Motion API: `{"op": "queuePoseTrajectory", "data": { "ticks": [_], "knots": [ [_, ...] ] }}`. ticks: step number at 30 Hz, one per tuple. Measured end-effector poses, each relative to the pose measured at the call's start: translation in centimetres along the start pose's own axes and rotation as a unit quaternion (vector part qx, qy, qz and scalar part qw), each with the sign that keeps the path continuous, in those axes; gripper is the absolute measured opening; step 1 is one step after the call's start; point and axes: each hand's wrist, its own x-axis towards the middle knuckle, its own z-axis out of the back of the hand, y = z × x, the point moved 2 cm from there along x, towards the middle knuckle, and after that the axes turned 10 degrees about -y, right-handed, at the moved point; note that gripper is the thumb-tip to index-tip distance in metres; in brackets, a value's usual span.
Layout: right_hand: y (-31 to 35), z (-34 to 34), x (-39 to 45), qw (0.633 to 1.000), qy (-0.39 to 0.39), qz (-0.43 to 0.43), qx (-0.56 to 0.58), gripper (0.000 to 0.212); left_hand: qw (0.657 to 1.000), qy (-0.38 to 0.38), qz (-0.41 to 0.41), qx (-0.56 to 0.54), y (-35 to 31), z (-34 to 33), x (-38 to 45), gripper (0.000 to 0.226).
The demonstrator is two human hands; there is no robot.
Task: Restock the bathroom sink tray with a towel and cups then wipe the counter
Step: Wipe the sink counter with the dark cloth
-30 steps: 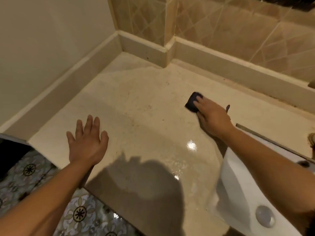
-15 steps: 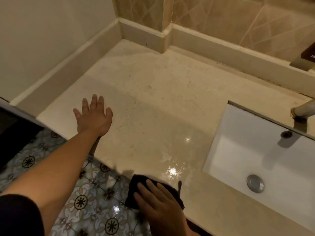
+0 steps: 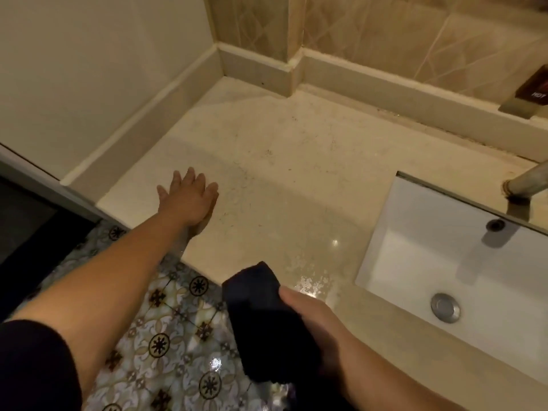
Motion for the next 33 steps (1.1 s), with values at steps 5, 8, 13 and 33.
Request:
{"op": "queuePoseTrajectory", "data": {
  "ticks": [5,8,13,33],
  "knots": [
    [9.5,-0.6,-3.6,0.994,0.039,0.101,0.008,0.055,0.94,0.079,-0.104,-0.314,-7.8,8.4,-5.0,0.071],
    [14.3,-1.5,-5.5,0.971,0.025,0.206,-0.118,0.051,0.911,0.175,-0.244,-0.282,-12.3,13.0,-7.8,0.071],
    [20.6,-3.2,-8.4,0.849,-0.081,0.362,-0.377,0.02,0.901,0.161,-0.328,-0.235,-16.6,18.3,-8.9,0.045],
    [18.2,-6.4,-9.6,0.682,-0.26,0.411,-0.546,0.021,0.864,0.063,-0.427,-0.258,-10.3,18.9,-6.4,0.004]
  ]
}}
